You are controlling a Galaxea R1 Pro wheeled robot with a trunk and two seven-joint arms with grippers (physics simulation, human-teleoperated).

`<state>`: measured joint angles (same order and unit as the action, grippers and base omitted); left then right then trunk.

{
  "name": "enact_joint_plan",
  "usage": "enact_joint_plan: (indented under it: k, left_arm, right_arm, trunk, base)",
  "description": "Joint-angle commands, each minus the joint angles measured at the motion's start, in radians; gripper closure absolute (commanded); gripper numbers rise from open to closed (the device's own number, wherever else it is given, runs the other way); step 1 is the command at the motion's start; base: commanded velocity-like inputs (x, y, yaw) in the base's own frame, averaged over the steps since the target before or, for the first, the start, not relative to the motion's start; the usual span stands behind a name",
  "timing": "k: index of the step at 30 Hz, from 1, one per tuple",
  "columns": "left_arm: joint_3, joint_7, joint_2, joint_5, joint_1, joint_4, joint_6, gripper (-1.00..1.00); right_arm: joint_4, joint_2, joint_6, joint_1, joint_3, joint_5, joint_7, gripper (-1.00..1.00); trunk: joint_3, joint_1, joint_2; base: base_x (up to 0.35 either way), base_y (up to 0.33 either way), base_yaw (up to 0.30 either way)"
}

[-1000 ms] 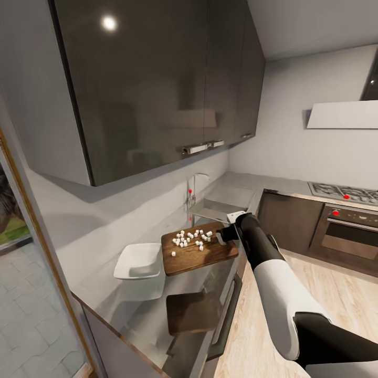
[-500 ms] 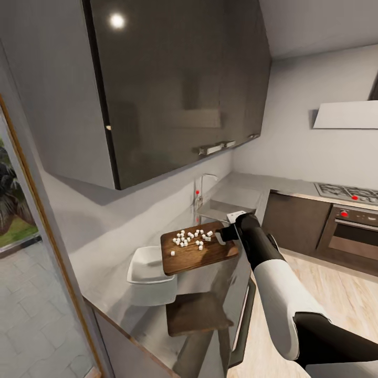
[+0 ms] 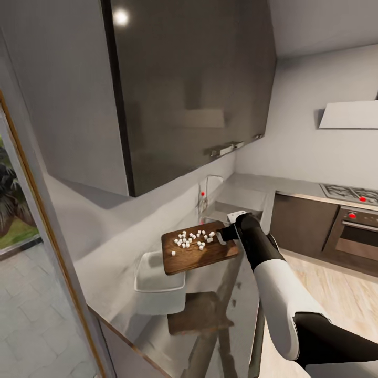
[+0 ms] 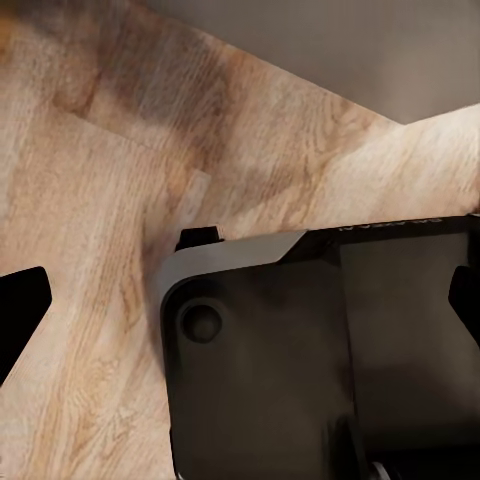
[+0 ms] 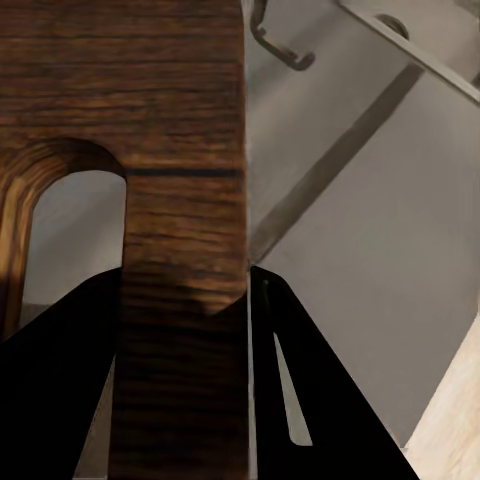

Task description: In the kitchen, take the Vidalia onion out of the sink, dice it on the chopping board with the paring knife, put the diced onion into the bowl on the countertop, then place both the paring knife and the chopping board into the sink.

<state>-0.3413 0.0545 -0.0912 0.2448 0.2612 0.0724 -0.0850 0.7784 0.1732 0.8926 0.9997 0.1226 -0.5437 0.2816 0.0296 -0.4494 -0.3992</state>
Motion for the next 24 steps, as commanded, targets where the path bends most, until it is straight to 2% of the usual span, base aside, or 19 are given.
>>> enact_joint_plan:
  k: [1,13,18,21,24]
  left_arm:
    - [-0.008,0.001,-0.001,0.009,0.001,0.004,-0.007,-1.0]
    - [-0.008,0.001,-0.001,0.009,0.001,0.005,-0.007,-1.0]
    - [-0.008,0.001,-0.001,0.009,0.001,0.005,-0.007,-1.0]
    - [-0.008,0.001,0.0,0.01,0.001,0.005,-0.007,-1.0]
    - [-0.008,0.001,0.0,0.009,0.001,0.005,-0.007,-1.0]
  right_arm:
    - [0.001,0.001,0.002,0.001,0.005,-0.01,0.008,1.0]
    - [0.001,0.001,-0.008,0.001,0.001,-0.01,-0.05,1.0]
    - [0.001,0.001,-0.016,0.001,-0.114,-0.01,-0.053,1.0]
    - [0.001,0.001,-0.038,0.001,-0.138,-0.01,-0.052,1.0]
    - [0.001,0.001,-0.045,0.001,-0.143,-0.01,-0.052,1.0]
  trunk:
    - [0.0,-0.001,-0.001]
    - [0.0,-0.001,-0.001]
    - [0.0,-0.001,-0.001]
    - [0.0,-0.001,-0.001]
    - [0.0,-0.001,-0.001]
  base:
    - [0.092,0.087,0.0]
    - [0.069,0.011,0.0]
    - [0.018,0.0,0.0]
    - [0.003,0.0,0.0]
    - [0.0,0.0,0.0]
